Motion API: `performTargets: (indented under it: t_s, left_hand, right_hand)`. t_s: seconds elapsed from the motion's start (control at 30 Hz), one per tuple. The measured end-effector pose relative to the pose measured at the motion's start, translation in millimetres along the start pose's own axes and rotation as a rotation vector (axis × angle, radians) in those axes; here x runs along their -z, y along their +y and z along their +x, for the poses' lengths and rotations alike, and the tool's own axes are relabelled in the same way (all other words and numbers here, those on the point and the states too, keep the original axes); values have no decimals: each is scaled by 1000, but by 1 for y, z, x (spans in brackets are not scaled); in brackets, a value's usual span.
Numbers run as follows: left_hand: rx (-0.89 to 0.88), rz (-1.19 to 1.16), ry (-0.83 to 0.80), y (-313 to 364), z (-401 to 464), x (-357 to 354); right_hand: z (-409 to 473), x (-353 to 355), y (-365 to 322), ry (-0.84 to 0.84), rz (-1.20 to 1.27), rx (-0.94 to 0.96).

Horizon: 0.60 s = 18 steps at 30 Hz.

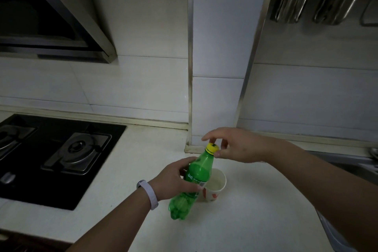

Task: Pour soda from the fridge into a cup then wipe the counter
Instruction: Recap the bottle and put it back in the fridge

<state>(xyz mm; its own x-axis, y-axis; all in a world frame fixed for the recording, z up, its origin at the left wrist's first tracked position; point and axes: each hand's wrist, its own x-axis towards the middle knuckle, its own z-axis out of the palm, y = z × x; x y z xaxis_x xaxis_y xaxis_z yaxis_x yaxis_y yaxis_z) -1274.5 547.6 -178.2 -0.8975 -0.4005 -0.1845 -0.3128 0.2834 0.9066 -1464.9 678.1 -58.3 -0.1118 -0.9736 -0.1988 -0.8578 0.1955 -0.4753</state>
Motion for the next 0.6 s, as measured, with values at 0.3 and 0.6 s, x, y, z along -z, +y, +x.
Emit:
performTargets:
  t_s: [0.3, 0.6]
  left_hand:
    - [-7, 60, -15, 4, 3, -1]
    - [-37, 51, 44, 5, 4, -2]
  right_hand:
    - [2, -7, -5, 28, -127, 13]
    - [2, -8, -6, 83, -111, -54]
